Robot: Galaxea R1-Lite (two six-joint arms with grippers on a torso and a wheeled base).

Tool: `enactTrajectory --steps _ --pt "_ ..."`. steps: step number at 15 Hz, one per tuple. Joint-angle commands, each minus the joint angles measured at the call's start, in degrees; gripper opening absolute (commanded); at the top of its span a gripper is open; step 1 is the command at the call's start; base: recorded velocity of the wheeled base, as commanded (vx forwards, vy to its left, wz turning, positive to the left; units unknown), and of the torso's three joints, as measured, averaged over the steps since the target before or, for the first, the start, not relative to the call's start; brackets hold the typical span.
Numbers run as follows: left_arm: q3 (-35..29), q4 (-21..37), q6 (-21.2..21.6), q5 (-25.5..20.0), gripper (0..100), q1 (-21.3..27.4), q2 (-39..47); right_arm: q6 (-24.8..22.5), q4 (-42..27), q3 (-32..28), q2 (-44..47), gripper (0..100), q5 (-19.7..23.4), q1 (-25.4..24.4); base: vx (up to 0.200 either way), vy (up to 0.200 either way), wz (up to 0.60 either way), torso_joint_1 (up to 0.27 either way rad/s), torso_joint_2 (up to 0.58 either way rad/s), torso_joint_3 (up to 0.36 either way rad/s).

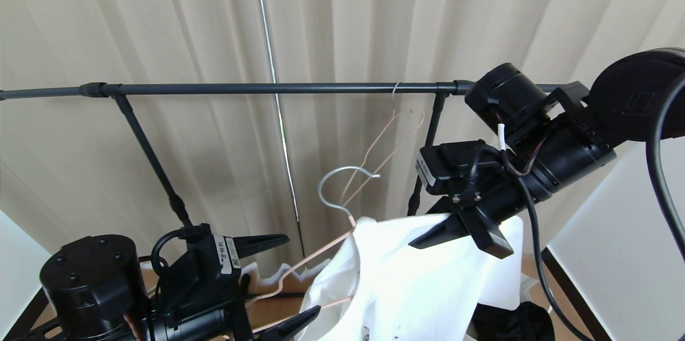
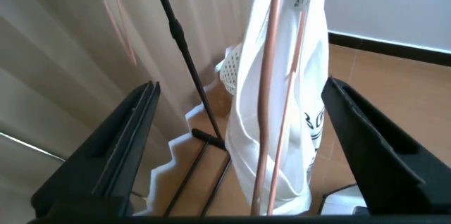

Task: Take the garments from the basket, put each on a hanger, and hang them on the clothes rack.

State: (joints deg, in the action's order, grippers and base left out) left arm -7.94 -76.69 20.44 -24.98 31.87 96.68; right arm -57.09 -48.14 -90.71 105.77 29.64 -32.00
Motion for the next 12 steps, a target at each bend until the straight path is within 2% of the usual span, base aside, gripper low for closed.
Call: enactTrajectory --steps 1,2,5,6,7,9,11,12 --pt "0.2 -2.2 -0.5 0.0 100 -0.5 -0.1 0.0 0.2 1.3 -2.0 0 -0.2 0.5 0.0 0.0 0.0 0.0 0.0 0.0" --pt "0.2 -3.6 -1.6 0.0 100 -1.4 -0.4 0.0 0.2 1.4 -2.8 0 -0.4 1.2 0.0 0.0 0.0 0.0 0.0 0.0" --pt "1.0 -6.5 -10.8 0.4 100 -2.5 -4.6 0.3 1.6 1.6 -5.4 0 -3.7 3.0 0.0 0.0 0.0 0.0 0.0 0.0" --pt "1.0 -6.5 -10.8 0.4 100 -2.5 -4.6 0.3 1.6 1.6 -5.4 0 -3.7 3.0 0.0 0.0 0.0 0.0 0.0 0.0" --pt "1.0 -6.3 -12.4 3.2 100 -3.9 -4.7 0.8 5.8 4.1 -7.2 0 -7.0 3.0 0.0 0.0 0.0 0.0 0.0 0.0" --pt "0.6 -5.6 -14.5 7.4 100 -4.1 -3.9 1.5 12.6 8.6 -8.7 0 -10.5 2.9 0.0 0.0 0.0 0.0 0.0 0.0" --pt "-0.8 -3.5 -15.5 13.2 100 -4.2 -1.0 1.6 23.6 14.9 -10.6 0 -15.5 2.5 0.0 0.0 0.0 0.0 0.0 0.0" --pt "-0.8 -3.5 -15.5 13.2 100 -4.2 -1.0 1.6 23.9 15.1 -10.6 0 -15.6 2.5 0.0 0.0 0.0 0.0 0.0 0.0"
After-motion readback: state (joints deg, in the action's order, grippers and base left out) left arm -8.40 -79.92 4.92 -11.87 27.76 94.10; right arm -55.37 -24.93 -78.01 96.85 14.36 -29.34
